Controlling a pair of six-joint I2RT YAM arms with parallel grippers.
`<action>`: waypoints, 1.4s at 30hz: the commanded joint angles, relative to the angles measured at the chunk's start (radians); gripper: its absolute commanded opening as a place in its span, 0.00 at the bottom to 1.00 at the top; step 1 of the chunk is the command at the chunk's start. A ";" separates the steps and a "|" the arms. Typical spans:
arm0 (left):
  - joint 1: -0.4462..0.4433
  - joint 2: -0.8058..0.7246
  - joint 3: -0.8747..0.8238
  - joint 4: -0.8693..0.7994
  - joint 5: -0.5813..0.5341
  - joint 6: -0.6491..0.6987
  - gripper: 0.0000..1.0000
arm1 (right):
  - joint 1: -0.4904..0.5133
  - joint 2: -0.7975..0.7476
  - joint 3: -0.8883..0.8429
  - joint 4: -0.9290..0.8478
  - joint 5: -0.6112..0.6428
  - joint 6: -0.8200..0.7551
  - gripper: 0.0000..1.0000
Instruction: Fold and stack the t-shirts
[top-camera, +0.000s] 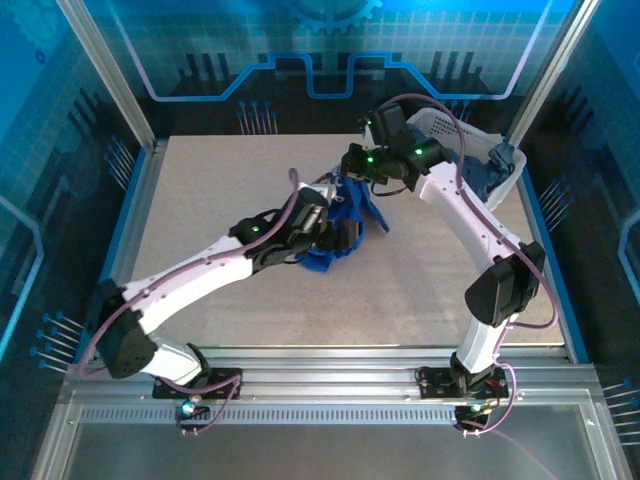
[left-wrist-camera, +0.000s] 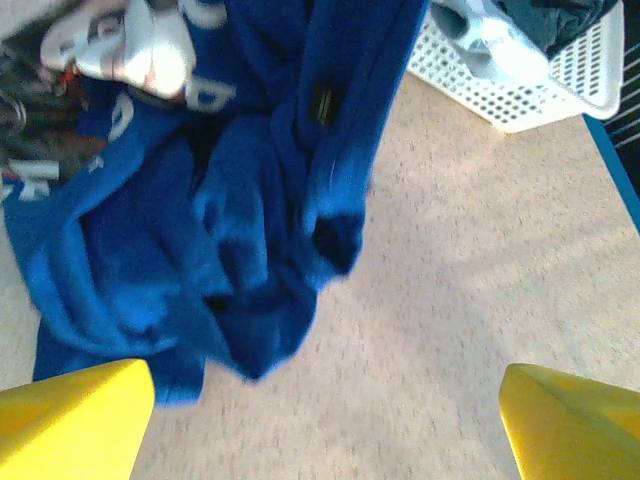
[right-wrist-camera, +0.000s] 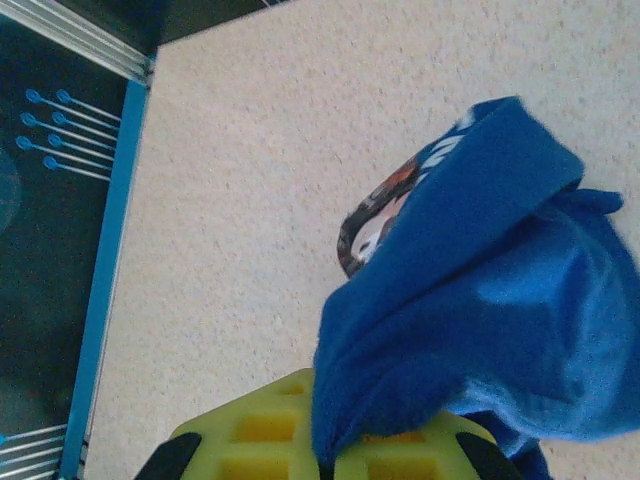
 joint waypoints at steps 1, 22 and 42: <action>-0.035 0.135 0.090 0.076 -0.134 0.070 0.99 | -0.011 -0.026 0.001 -0.075 -0.034 0.016 0.00; -0.093 0.121 0.164 0.146 -0.232 0.276 0.00 | -0.175 -0.296 -0.090 -0.074 -0.046 -0.052 0.00; 0.087 0.103 0.734 -0.055 0.169 0.122 0.00 | -0.252 -0.072 0.511 0.076 -0.068 -0.107 0.00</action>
